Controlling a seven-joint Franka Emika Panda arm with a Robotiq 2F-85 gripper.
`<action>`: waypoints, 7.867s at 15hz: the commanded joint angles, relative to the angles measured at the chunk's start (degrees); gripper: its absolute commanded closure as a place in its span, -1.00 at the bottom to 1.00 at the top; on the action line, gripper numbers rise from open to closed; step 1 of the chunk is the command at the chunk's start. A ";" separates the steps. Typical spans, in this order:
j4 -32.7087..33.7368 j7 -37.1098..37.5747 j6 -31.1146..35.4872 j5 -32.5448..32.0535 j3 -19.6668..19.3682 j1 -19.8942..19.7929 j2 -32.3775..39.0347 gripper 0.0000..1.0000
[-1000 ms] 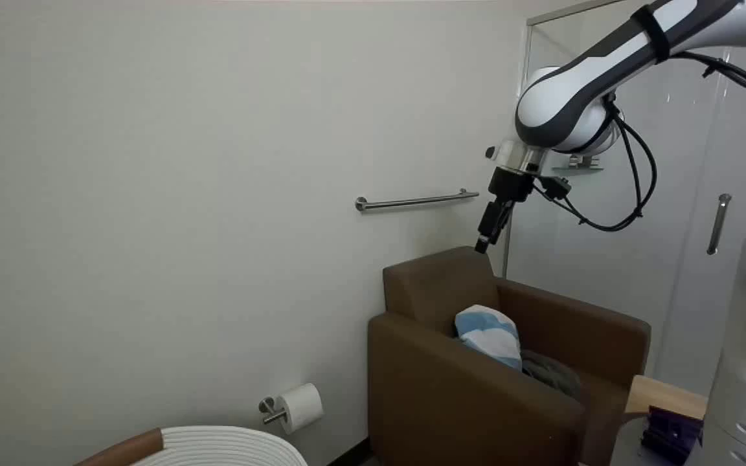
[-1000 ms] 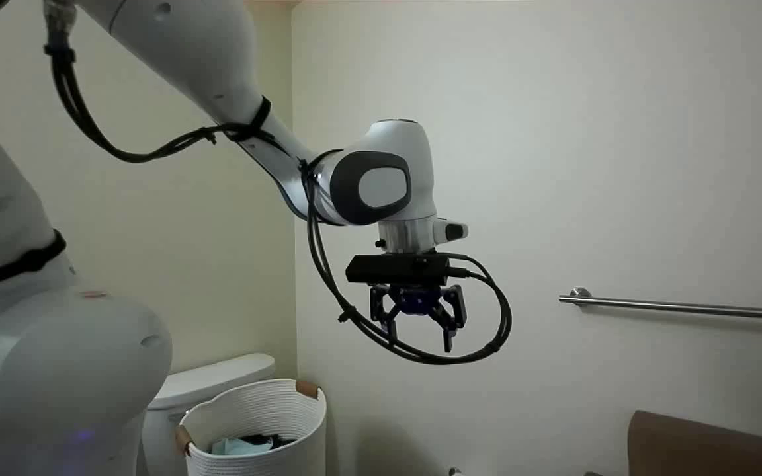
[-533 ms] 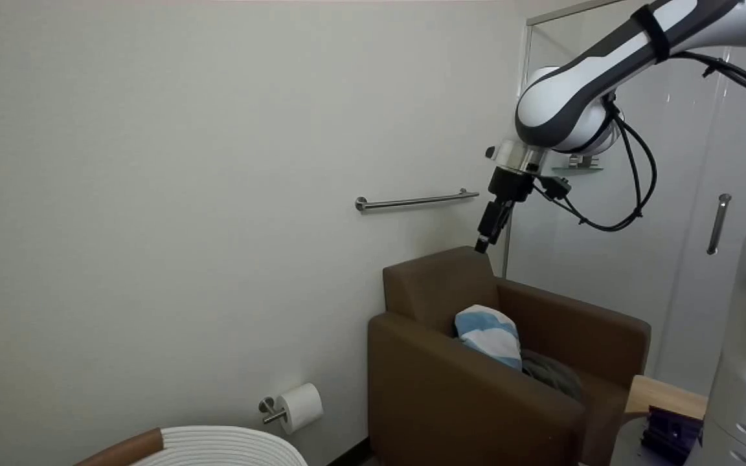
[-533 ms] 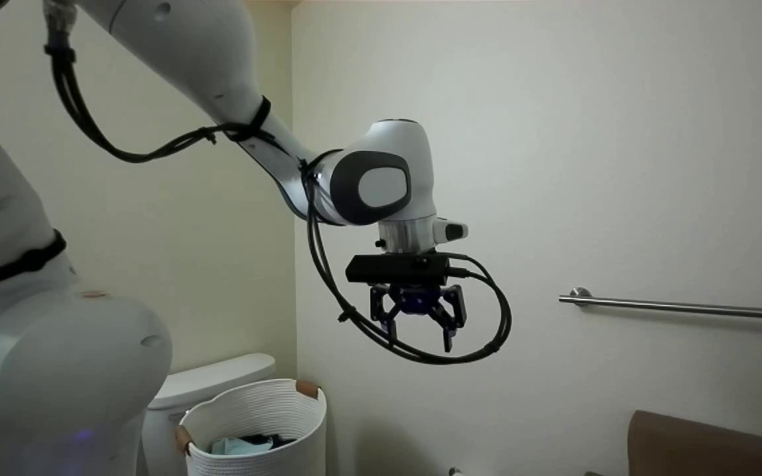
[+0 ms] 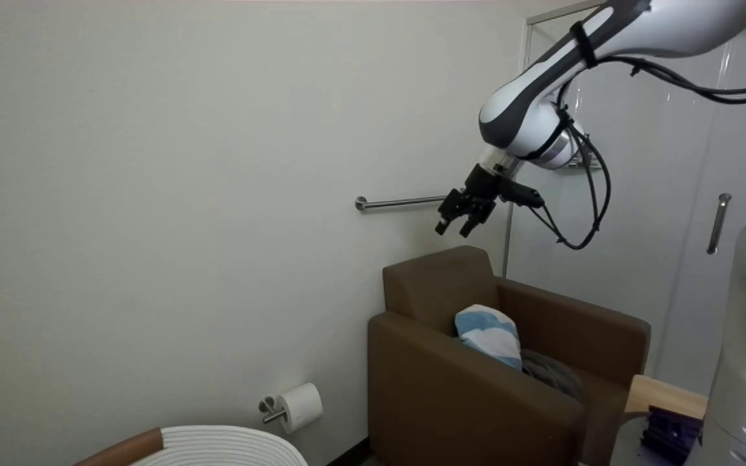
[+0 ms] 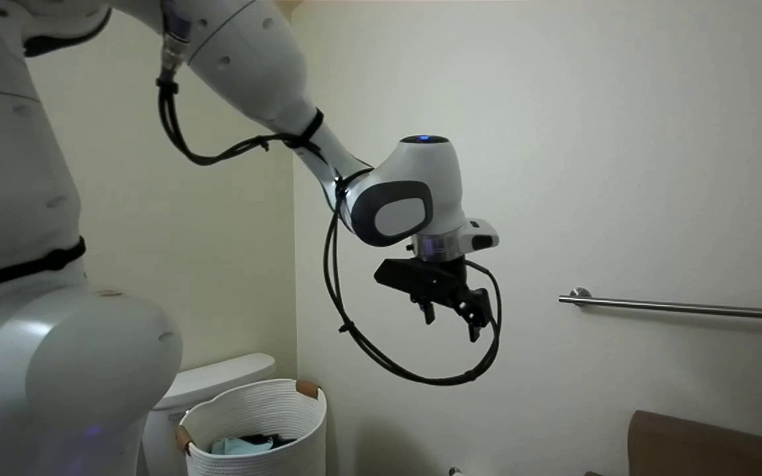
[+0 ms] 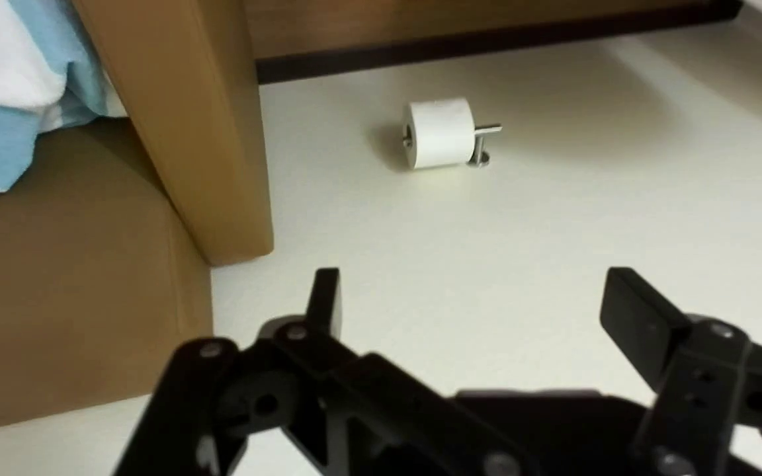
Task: Put the towel on the chair in the laundry hamper
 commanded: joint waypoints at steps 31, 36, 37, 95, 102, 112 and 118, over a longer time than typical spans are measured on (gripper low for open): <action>60.48 36.00 14.42 12.69 -3.48 -22.69 86.75 -1.00; 77.44 29.32 -3.04 -0.59 9.45 -41.59 90.81 -1.00; 81.12 27.60 -6.03 -1.32 12.54 -44.90 92.99 -1.00; 92.13 48.37 -42.40 -19.25 -5.00 -6.15 79.23 0.85; 90.54 36.26 -26.93 -13.97 6.75 -8.97 83.97 0.85; 72.95 28.42 -19.08 -21.00 13.52 -3.45 67.78 0.85; 62.87 44.30 -15.95 -33.73 9.25 7.03 57.55 0.85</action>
